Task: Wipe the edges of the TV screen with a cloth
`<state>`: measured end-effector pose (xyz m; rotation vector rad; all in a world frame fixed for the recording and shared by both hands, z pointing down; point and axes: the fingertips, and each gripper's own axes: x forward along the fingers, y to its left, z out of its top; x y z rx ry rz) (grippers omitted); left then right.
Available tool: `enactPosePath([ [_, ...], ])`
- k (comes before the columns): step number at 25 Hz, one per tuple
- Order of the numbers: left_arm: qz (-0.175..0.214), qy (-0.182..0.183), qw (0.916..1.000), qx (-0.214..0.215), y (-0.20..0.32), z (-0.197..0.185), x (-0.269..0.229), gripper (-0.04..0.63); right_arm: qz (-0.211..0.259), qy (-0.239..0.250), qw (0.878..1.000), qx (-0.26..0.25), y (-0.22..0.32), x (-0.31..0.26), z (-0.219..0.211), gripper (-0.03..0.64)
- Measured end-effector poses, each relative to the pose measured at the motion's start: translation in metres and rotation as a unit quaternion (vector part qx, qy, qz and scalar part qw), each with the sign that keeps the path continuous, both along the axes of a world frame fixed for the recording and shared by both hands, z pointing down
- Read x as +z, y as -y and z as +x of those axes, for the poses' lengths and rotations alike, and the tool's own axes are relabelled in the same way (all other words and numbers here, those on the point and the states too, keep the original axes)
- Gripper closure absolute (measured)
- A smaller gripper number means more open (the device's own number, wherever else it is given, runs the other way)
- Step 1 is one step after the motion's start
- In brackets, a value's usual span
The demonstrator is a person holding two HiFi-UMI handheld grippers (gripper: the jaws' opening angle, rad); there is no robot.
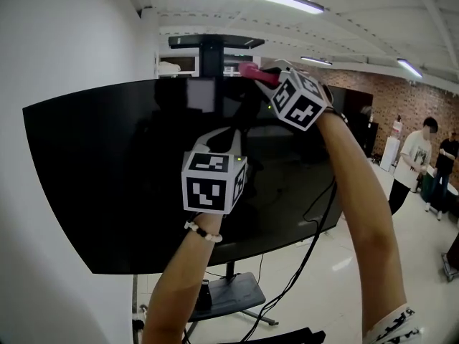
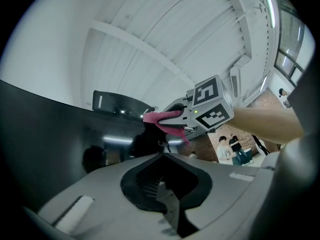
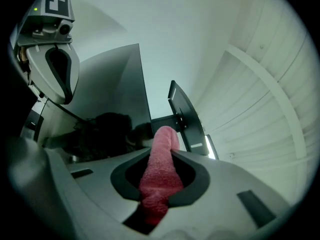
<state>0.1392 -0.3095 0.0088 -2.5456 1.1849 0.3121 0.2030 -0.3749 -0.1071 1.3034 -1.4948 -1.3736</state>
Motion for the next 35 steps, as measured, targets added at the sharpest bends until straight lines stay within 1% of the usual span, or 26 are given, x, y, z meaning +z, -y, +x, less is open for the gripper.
enactPosePath([
  [4,0.000,-0.011,0.9997,0.022,0.001,0.036,-0.004,0.607,-0.002,-0.002,1.000,-0.007,-0.002,0.000,0.026,0.546],
  [8,0.020,-0.018,0.9987,0.044,0.000,0.076,-0.009,0.607,-0.008,-0.006,1.000,-0.013,-0.008,0.001,0.059,0.546],
  [11,0.028,-0.028,0.9960,0.079,0.002,0.107,-0.009,0.607,-0.002,-0.013,1.000,-0.015,-0.009,-0.003,0.088,0.546],
  [14,0.025,-0.031,0.9927,0.114,0.010,0.141,-0.010,0.607,0.002,-0.024,1.000,-0.001,-0.004,-0.005,0.118,0.546],
  [17,0.029,-0.036,0.9896,0.136,0.013,0.175,-0.015,0.607,0.007,-0.031,0.999,0.008,0.000,-0.006,0.146,0.546],
  [20,0.036,-0.031,0.9871,0.153,0.006,0.212,-0.018,0.607,0.015,-0.030,0.999,0.009,-0.003,-0.006,0.179,0.546],
  [22,0.035,-0.032,0.9862,0.158,0.006,0.233,-0.018,0.607,0.022,-0.028,0.999,0.011,-0.005,-0.006,0.204,0.546],
  [26,0.030,-0.044,0.9866,0.154,0.007,0.271,-0.018,0.607,0.032,-0.023,0.999,0.011,-0.005,-0.005,0.258,0.546],
  [32,0.014,-0.049,0.9876,0.148,0.013,0.346,-0.012,0.607,0.033,-0.030,0.999,0.015,-0.005,-0.009,0.337,0.546],
  [35,0.006,-0.050,0.9888,0.140,0.018,0.376,-0.005,0.607,0.027,-0.030,0.999,0.016,0.000,-0.008,0.372,0.546],
])
